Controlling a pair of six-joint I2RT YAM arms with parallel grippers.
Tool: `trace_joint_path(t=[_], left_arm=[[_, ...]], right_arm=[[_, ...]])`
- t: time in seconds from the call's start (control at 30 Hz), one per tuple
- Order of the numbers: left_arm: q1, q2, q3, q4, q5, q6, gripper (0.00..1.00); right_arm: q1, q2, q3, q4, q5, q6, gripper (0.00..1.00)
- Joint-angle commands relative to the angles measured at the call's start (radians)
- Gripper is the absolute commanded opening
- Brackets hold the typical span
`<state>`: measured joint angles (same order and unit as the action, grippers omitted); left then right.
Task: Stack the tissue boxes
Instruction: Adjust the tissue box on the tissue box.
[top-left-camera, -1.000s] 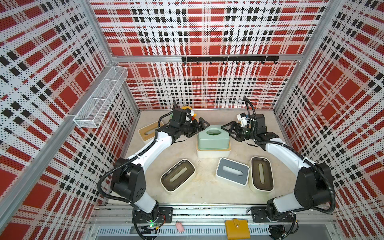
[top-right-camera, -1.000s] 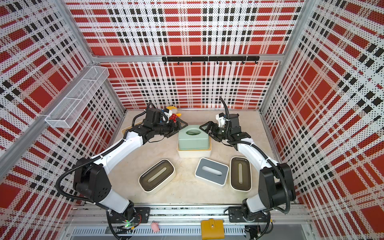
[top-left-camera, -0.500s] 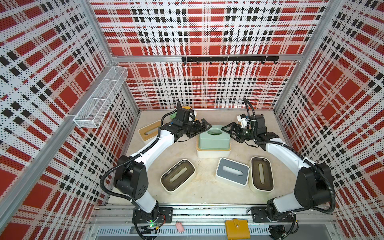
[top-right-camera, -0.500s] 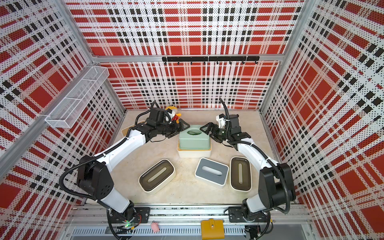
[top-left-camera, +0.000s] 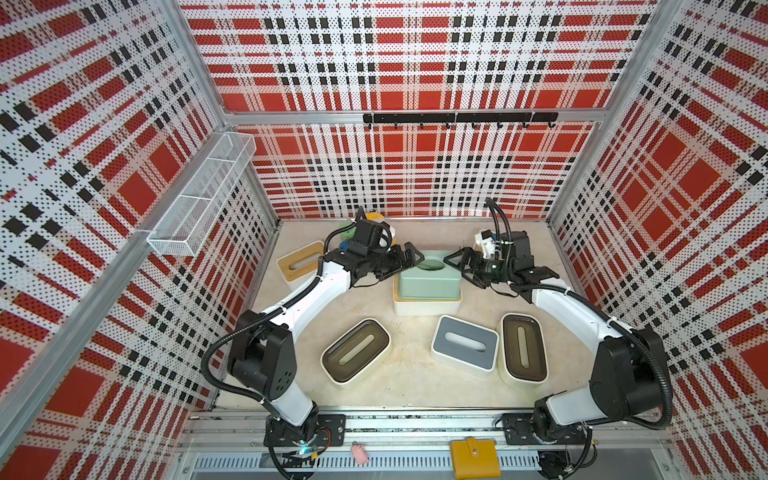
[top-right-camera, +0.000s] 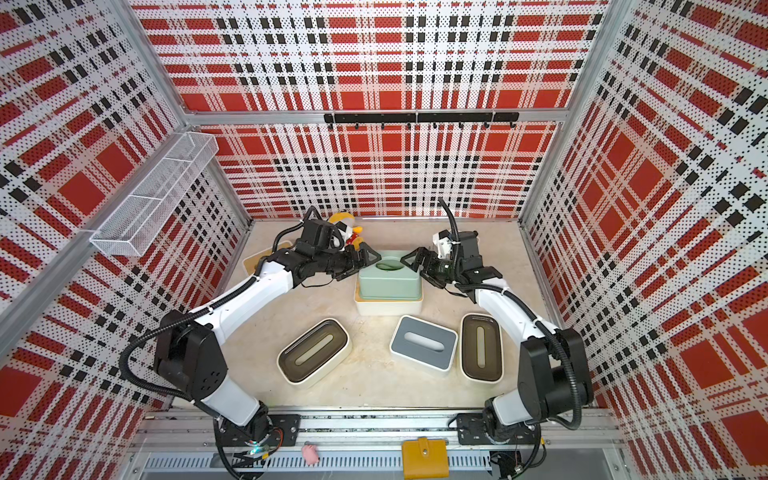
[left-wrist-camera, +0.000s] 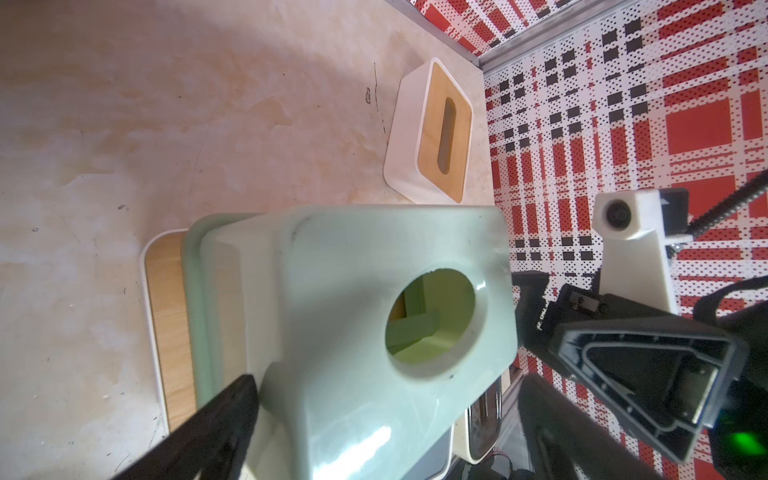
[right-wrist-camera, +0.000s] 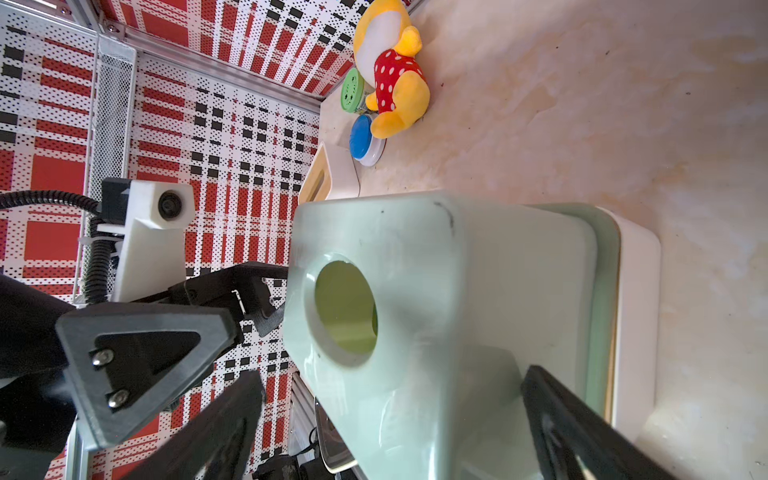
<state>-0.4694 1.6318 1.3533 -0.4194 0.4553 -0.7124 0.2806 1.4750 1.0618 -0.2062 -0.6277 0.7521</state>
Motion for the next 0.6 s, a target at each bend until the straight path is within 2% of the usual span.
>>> trace_joint_path(t=[0.0,0.57], left_arm=[[-0.013,-0.040,-0.009,-0.005,-0.004,0.011,0.99],[-0.014,-0.070,-0.031,-0.008,-0.008,0.011,0.99]], right_arm=[[0.015,-0.012,-0.002,0.039,-0.017,0.005,1.00],[0.027,0.015,0.016,0.053,-0.017,0.011,1.00]])
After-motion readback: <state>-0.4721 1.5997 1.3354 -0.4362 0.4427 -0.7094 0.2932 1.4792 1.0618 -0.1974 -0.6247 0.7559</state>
